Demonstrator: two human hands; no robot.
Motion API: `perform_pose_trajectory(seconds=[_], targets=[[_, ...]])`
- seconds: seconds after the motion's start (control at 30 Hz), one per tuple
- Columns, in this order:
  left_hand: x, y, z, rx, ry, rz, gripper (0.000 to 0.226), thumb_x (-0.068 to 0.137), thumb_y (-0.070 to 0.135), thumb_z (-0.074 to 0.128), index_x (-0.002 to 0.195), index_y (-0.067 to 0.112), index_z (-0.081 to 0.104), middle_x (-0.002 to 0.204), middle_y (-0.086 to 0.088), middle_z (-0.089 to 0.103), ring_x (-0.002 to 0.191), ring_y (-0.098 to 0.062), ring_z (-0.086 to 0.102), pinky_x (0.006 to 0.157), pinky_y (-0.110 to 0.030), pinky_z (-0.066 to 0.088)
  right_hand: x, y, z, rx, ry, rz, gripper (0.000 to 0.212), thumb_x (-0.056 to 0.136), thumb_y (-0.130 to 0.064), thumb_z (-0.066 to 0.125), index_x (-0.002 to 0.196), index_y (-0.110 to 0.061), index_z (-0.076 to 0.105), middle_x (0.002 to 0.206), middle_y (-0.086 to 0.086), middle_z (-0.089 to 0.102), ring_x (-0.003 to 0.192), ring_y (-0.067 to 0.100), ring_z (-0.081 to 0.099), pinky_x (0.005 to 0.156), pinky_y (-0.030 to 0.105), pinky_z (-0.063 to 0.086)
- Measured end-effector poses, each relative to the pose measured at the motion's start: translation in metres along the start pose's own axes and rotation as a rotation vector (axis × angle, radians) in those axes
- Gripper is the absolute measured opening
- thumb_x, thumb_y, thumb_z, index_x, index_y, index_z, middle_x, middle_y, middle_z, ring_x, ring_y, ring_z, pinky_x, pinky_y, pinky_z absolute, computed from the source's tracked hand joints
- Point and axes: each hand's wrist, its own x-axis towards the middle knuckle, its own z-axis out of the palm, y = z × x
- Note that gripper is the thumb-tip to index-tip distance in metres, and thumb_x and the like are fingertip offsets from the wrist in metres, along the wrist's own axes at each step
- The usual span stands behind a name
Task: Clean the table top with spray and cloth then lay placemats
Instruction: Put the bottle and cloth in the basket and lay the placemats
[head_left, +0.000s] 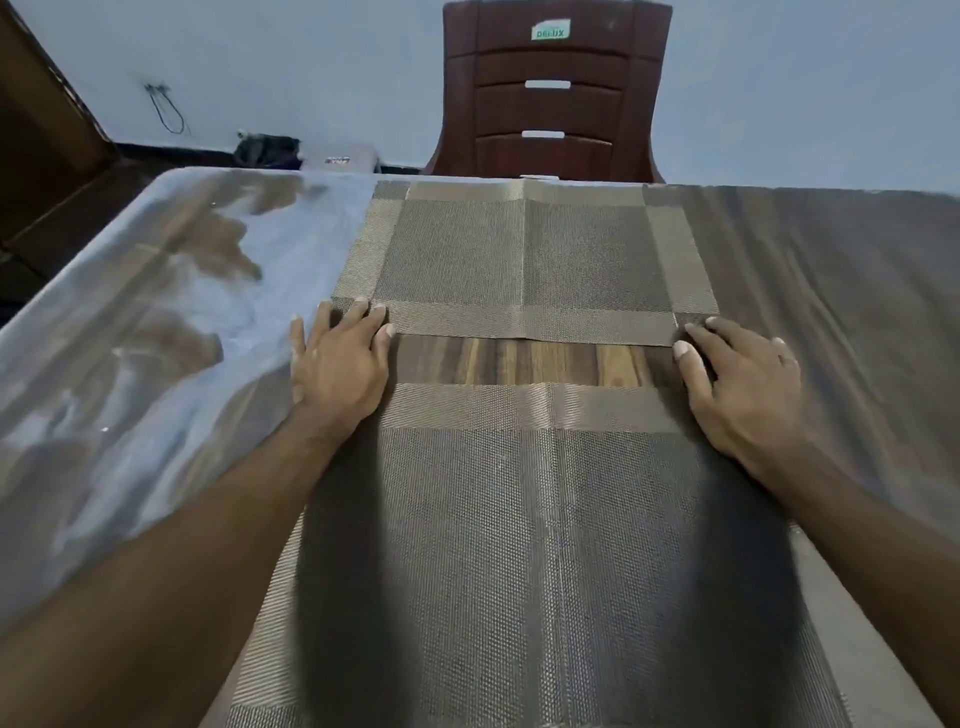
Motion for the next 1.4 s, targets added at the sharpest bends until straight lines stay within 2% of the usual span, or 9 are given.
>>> perform_pose_trajectory(seconds=[0.13, 0.27, 0.4, 0.47, 0.6, 0.73, 0.93, 1.2, 1.4], targets=[[0.002, 0.003, -0.013, 0.137, -0.085, 0.124, 0.035, 0.104, 0.030, 0.033, 0.132, 0.018, 0.050, 0.143, -0.004, 0.048, 0.130, -0.033, 0.038, 0.106, -0.052, 0.028, 0.004, 0.001, -0.007, 0.013, 0.043, -0.093, 0.054, 0.103, -0.052, 0.028, 0.118, -0.015, 0.064, 0.119, 0.008, 0.064, 0.112, 0.030, 0.057, 0.099, 0.051, 0.041], [-0.018, 0.007, -0.033, 0.015, -0.080, 0.099, 0.043, 0.104, 0.034, 0.030, 0.135, 0.010, 0.047, 0.151, -0.016, 0.040, 0.131, -0.040, 0.040, 0.105, -0.056, 0.035, -0.009, -0.008, -0.022, 0.143, 0.125, -0.055, 0.042, 0.105, -0.036, 0.035, 0.106, -0.008, 0.066, 0.108, 0.015, 0.064, 0.103, 0.036, 0.057, 0.094, 0.052, 0.043], [-0.102, 0.021, -0.065, -0.170, -0.159, 0.178, 0.064, 0.098, 0.052, 0.023, 0.151, 0.018, 0.036, 0.162, -0.011, 0.026, 0.148, -0.034, 0.026, 0.117, -0.055, 0.026, -0.048, -0.021, -0.063, 0.380, 0.128, 0.070, 0.038, 0.107, -0.039, 0.033, 0.094, -0.015, 0.060, 0.092, 0.005, 0.056, 0.091, 0.027, 0.053, 0.080, 0.037, 0.037], [-0.164, 0.026, -0.077, -0.242, -0.230, 0.192, 0.069, 0.097, 0.058, 0.022, 0.154, 0.021, 0.032, 0.165, -0.006, 0.019, 0.152, -0.028, 0.017, 0.119, -0.052, 0.023, -0.093, -0.021, -0.081, 0.354, 0.033, 0.079, 0.035, 0.104, -0.039, 0.040, 0.106, -0.012, 0.062, 0.104, 0.007, 0.059, 0.101, 0.028, 0.054, 0.086, 0.040, 0.041], [-0.258, 0.030, -0.078, -0.223, -0.398, 0.180, 0.077, 0.092, 0.072, 0.018, 0.158, 0.031, 0.017, 0.167, 0.004, 0.001, 0.154, -0.019, -0.001, 0.123, -0.050, 0.012, -0.191, -0.011, -0.096, 0.109, -0.207, -0.001, 0.053, 0.099, -0.051, 0.042, 0.130, -0.011, 0.057, 0.133, 0.012, 0.053, 0.121, 0.033, 0.051, 0.099, 0.049, 0.044], [-0.296, 0.023, -0.078, -0.087, -0.413, 0.191, 0.086, 0.086, 0.080, 0.022, 0.158, 0.034, 0.009, 0.167, 0.004, -0.007, 0.153, -0.017, -0.010, 0.121, -0.041, -0.008, -0.241, -0.014, -0.101, 0.014, -0.286, 0.017, 0.069, 0.098, -0.059, 0.037, 0.146, -0.010, 0.044, 0.156, 0.015, 0.034, 0.142, 0.035, 0.034, 0.112, 0.057, 0.033], [-0.303, -0.011, -0.088, -0.024, -0.438, 0.233, 0.090, 0.083, 0.085, 0.018, 0.157, 0.039, -0.002, 0.166, 0.009, -0.013, 0.153, -0.014, -0.013, 0.122, -0.042, -0.008, -0.264, -0.047, -0.109, 0.000, -0.336, 0.096, 0.080, 0.095, -0.067, 0.025, 0.155, -0.015, 0.029, 0.165, 0.012, 0.016, 0.152, 0.030, 0.013, 0.122, 0.049, 0.014], [-0.301, -0.025, -0.094, -0.073, -0.469, 0.202, 0.092, 0.078, 0.087, 0.018, 0.157, 0.041, 0.001, 0.166, 0.012, -0.012, 0.153, -0.015, -0.012, 0.122, -0.045, -0.006, -0.278, -0.055, -0.119, -0.010, -0.326, 0.101, 0.085, 0.091, -0.073, 0.025, 0.150, -0.014, 0.040, 0.159, 0.015, 0.030, 0.147, 0.033, 0.028, 0.118, 0.051, 0.029], [-0.305, -0.032, -0.096, -0.089, -0.447, 0.166, 0.094, 0.077, 0.087, 0.019, 0.157, 0.041, 0.005, 0.166, 0.012, -0.010, 0.153, -0.016, -0.009, 0.122, -0.043, -0.004, -0.282, -0.057, -0.119, -0.008, -0.326, 0.105, 0.083, 0.091, -0.071, 0.026, 0.151, -0.014, 0.039, 0.160, 0.015, 0.028, 0.147, 0.034, 0.026, 0.118, 0.052, 0.027]])
